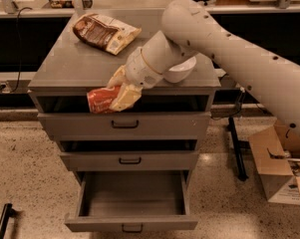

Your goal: Pick coke can from bottom drawer and place on counter

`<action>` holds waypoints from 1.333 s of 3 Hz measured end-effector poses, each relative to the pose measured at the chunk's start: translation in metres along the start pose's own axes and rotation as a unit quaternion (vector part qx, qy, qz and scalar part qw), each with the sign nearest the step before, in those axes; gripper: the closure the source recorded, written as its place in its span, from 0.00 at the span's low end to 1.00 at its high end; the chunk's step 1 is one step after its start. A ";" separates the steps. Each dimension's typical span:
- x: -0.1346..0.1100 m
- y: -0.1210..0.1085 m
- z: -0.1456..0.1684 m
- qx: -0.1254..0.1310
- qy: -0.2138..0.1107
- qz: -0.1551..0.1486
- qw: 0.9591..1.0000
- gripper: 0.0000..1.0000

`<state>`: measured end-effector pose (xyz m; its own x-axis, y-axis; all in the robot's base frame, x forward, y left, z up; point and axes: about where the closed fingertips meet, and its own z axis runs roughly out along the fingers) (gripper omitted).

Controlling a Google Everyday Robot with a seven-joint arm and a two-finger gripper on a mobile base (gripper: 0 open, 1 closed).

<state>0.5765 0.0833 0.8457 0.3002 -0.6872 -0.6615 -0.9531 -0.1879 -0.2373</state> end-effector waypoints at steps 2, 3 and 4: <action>0.010 -0.053 0.000 0.031 -0.029 0.049 0.998 1.00; 0.024 -0.071 -0.001 0.051 -0.028 0.077 0.995 1.00; 0.030 -0.078 -0.002 0.062 -0.015 0.093 0.994 1.00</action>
Offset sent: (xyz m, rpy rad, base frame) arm 0.0902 -0.0071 0.0084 0.1309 0.0542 -0.1815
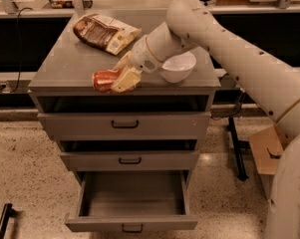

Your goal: Pick coke can from bottom drawer and place on counter

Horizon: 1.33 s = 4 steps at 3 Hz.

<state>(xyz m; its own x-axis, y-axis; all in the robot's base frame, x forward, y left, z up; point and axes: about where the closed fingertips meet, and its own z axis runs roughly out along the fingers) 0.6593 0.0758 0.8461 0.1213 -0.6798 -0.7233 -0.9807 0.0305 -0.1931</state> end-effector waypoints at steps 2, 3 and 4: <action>-0.001 -0.007 -0.010 0.024 0.006 0.017 1.000 1.00; -0.001 -0.007 -0.010 0.024 0.006 0.017 1.000 1.00; -0.001 -0.004 -0.015 0.021 0.001 0.028 0.999 1.00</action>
Offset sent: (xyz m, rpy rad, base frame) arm 0.0134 -0.0248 0.0238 -0.0045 -0.0281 -0.1480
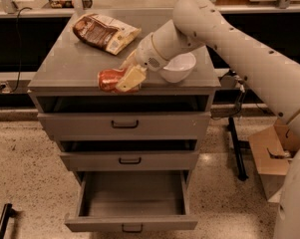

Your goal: Pick coke can from bottom drawer and place on counter

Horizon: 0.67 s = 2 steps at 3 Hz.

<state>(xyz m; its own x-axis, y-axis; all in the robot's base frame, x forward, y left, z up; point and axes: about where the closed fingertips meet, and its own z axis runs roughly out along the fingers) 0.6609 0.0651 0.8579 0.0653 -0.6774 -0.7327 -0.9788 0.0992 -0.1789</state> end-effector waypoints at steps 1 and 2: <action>-0.014 -0.012 -0.017 0.017 -0.034 0.005 0.999 1.00; -0.028 -0.029 -0.024 0.032 -0.062 0.005 0.998 1.00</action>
Offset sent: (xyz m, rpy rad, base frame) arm 0.0422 -0.0039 0.0718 0.2051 -0.0919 -0.0557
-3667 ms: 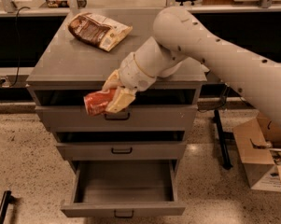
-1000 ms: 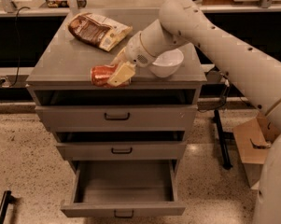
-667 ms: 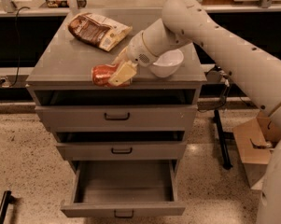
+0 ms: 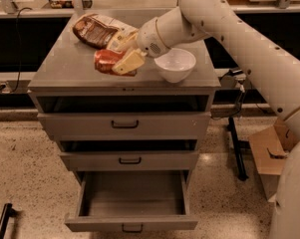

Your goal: Pick coke can from bottom drawer and place on counter

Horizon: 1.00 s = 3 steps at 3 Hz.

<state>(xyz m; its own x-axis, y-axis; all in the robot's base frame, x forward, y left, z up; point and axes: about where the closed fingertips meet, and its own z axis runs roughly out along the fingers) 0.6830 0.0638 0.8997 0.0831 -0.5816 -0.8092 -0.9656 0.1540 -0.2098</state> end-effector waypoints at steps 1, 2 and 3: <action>-0.001 -0.016 0.015 -0.010 0.005 0.014 1.000 1.00; 0.002 -0.024 0.046 -0.032 0.022 0.032 0.999 1.00; 0.001 -0.026 0.071 -0.057 0.031 0.036 0.997 1.00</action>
Offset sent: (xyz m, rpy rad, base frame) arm 0.0558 0.0565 -0.0372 -0.0674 0.1630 0.0153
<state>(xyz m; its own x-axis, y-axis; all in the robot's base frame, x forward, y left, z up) 0.7260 0.1159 0.8655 -0.0003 -0.6208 -0.7840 -0.9904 0.1085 -0.0855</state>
